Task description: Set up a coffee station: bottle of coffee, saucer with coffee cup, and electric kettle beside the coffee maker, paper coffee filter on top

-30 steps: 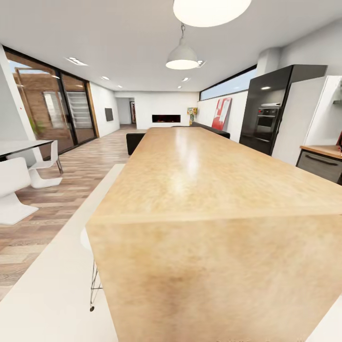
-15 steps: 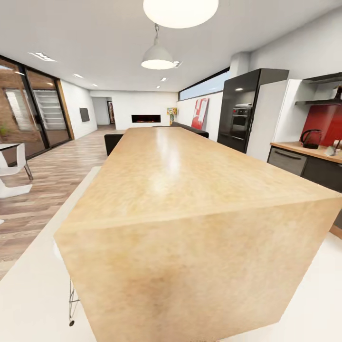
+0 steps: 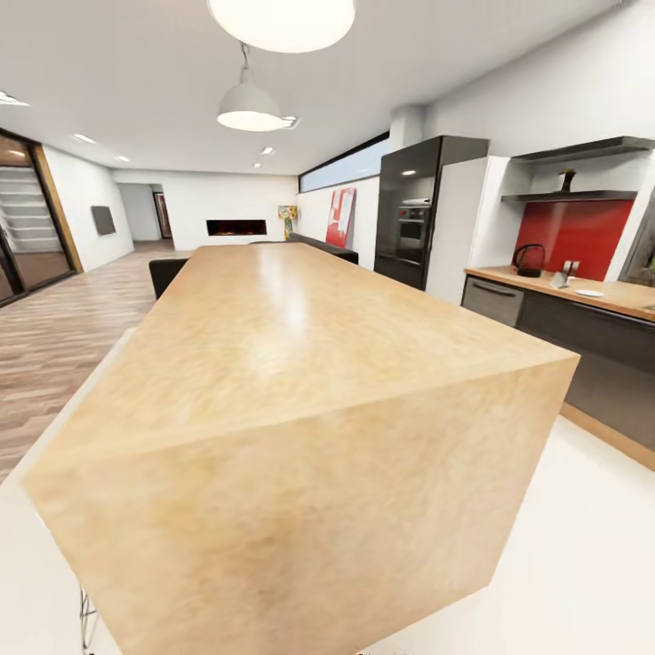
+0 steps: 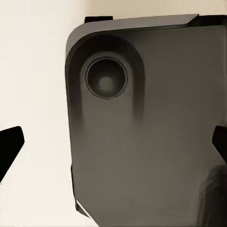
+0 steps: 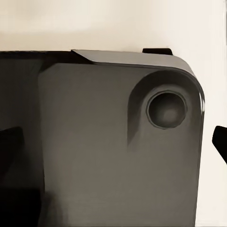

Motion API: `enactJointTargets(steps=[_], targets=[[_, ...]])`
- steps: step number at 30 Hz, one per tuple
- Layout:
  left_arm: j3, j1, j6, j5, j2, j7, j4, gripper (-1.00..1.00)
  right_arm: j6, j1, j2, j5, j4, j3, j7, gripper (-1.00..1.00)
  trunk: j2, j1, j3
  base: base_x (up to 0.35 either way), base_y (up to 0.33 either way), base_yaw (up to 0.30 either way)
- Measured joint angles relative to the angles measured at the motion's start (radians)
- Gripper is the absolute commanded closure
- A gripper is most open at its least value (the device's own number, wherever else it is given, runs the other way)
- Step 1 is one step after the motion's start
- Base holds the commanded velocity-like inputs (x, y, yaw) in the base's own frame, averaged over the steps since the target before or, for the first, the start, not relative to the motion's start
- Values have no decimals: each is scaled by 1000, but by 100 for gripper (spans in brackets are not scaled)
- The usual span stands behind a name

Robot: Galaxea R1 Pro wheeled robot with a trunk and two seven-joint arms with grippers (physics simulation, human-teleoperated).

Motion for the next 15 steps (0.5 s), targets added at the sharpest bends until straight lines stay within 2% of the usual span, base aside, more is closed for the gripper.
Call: enactJointTargets(steps=[5, 11, 15], targets=[[-3, 0, 0, -5, 0, -3, 0, -100, -1, 0, 0, 0, 1, 0, -2, -100, 0, 0, -3, 15, -27, -278], [-5, 0, -1, -9, 0, -3, 0, -100, -1, 0, 0, 0, 1, 0, -5, -100, 0, 0, -8, 2, -220, -268], [-3, 0, -1, -8, 0, -2, 0, -100, 0, -1, 0, 0, 4, 0, -5, -100, 0, 0, -12, -44, -86, -267]])
